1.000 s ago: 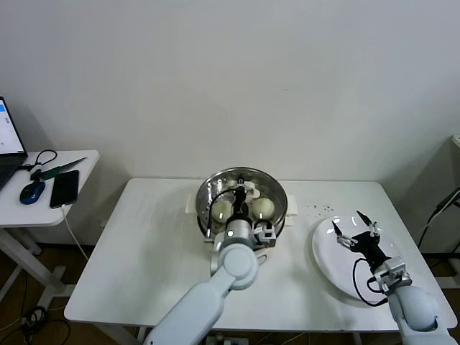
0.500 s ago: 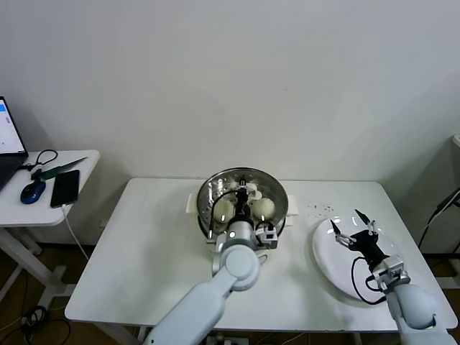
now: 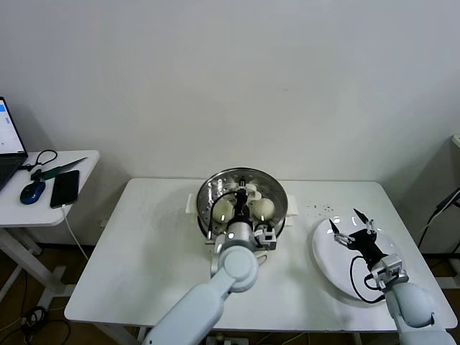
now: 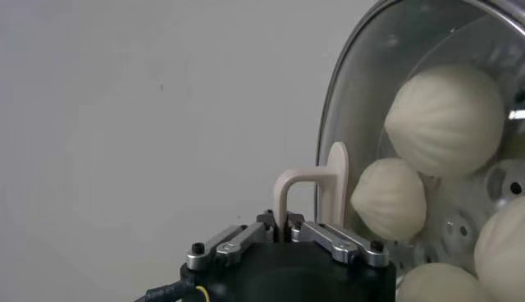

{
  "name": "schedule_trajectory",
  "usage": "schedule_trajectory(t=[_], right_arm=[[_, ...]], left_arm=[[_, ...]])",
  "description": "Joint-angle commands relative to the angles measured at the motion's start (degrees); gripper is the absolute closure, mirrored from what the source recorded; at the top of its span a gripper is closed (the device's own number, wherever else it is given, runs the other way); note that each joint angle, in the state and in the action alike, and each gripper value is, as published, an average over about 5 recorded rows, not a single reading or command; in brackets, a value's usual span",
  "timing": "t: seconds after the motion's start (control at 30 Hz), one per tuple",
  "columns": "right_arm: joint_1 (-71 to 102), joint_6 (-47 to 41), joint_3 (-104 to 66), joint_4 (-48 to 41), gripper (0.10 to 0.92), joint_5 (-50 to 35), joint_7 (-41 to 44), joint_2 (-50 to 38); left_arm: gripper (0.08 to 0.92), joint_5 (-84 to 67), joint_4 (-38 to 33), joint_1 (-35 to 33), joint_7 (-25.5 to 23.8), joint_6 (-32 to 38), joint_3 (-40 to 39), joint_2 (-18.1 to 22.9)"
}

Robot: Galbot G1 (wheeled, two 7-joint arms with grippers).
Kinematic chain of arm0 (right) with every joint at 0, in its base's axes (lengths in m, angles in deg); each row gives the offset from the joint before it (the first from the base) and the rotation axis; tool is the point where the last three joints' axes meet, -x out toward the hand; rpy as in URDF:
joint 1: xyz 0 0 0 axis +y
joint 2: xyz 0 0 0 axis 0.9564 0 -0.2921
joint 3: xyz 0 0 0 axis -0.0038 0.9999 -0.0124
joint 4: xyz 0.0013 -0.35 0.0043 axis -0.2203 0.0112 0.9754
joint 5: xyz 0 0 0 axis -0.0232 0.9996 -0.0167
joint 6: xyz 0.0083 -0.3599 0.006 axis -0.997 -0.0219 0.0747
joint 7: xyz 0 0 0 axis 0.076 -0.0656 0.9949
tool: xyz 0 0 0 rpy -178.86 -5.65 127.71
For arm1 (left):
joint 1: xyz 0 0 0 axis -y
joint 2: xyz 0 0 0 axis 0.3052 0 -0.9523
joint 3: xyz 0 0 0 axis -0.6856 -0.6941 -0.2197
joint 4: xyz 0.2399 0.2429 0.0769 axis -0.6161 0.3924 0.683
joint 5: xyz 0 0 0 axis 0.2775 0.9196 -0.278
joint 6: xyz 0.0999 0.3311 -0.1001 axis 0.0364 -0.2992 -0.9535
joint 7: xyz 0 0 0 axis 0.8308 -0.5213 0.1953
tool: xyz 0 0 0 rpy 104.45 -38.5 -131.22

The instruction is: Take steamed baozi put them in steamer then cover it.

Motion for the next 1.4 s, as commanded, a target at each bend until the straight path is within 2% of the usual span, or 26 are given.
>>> schedule_trajectory(t=[0.03,0.3,0.57,0.8,1.07,1.27,1.4], right_arm=[[-0.11,-0.14,0.01,0.05,0.203,-0.01,0.02,-0.24],[-0.14,-0.56,-0.15,-0.25,0.203,0.0,0.01,-0.39],[-0.65,-3.59,-0.19,-0.06,0.203,-0.57,-1.06,-0.53],[-0.53,-6.31,-0.16,0.62,0.203,-1.15,-1.23,-0.95],[-0.49,-7.64,-0.71,1.39,0.203,-2.84,-1.71,-0.69],[-0.32,-6.54,-0.92,1.81,0.203,-2.81,-1.58,-0.33],[-0.23,-6.22,-0.93,2.15,0.203,-2.85,-1.48,-0.03]], left_arm=[[0.832,-0.87,-1.87,-0.35,-0.43,-2.81,-0.07,-0.95],[0.62,-2.31,-7.9,-1.29,-0.61,-2.81,0.4,-3.39],[0.386,-4.54,-15.26,-5.3,-0.32,-2.81,1.43,-6.63],[0.205,-12.78,-21.42,-10.11,5.53,-2.27,3.58,-9.97],[0.177,-27.23,-26.42,-17.54,13.32,6.38,12.21,-13.56],[0.177,-47.41,-26.87,-24.36,20.63,19.62,23.64,-14.09],[0.177,-59.8,-25.98,-28.81,22.51,28.57,32.3,-13.21]])
